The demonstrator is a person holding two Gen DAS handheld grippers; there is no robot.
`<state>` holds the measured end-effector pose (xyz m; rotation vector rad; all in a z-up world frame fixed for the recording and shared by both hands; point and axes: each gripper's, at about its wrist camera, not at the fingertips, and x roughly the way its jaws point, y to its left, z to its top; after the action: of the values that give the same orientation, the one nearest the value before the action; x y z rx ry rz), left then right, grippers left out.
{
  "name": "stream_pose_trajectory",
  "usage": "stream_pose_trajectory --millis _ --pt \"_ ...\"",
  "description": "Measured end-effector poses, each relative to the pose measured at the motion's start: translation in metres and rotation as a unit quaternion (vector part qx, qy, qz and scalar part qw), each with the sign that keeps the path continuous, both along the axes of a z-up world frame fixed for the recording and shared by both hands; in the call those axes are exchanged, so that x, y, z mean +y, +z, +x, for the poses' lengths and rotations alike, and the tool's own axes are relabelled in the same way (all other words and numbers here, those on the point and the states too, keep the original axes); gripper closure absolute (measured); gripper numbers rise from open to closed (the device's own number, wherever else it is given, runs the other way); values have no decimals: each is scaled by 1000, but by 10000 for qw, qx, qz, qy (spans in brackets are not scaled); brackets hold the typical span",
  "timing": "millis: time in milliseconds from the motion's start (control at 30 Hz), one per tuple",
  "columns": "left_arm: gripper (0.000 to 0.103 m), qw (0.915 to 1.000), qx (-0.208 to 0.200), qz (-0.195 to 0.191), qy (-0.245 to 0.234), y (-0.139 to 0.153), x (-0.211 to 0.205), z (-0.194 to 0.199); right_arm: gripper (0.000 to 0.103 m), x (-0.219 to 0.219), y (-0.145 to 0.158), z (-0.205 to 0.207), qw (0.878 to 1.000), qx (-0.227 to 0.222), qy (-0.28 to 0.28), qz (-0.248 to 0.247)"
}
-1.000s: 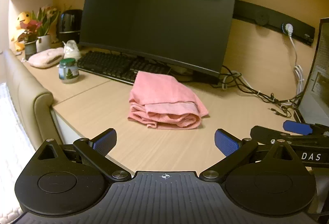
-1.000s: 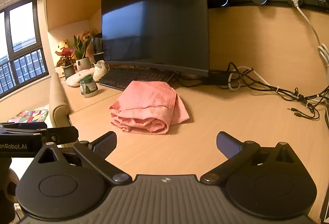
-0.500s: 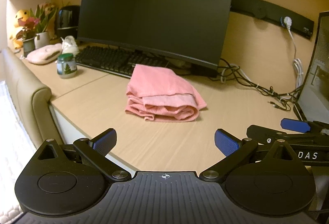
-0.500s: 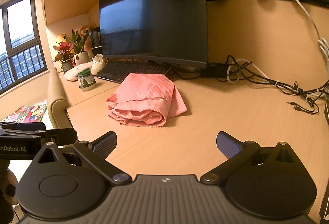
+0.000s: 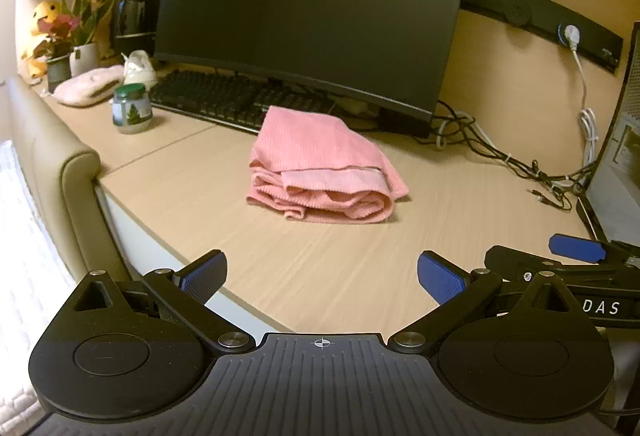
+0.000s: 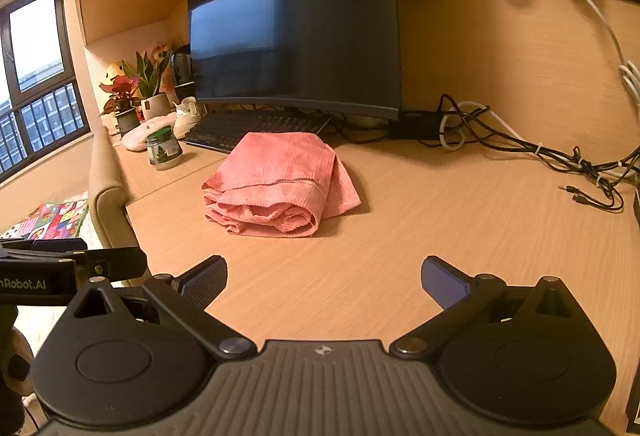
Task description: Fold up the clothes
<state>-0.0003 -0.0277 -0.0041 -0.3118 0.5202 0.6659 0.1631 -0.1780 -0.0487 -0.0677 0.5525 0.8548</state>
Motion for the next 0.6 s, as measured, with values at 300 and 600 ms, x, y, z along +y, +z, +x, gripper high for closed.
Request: stream_pose_trajectory --millis 300,600 --pt "0 10000 27 -28 -29 -2 -1 3 0 -1 -3 3 10000 66 -14 -21" --pt "0 10000 -41 -5 -57 -1 -2 3 0 0 -3 3 10000 85 -18 -20"
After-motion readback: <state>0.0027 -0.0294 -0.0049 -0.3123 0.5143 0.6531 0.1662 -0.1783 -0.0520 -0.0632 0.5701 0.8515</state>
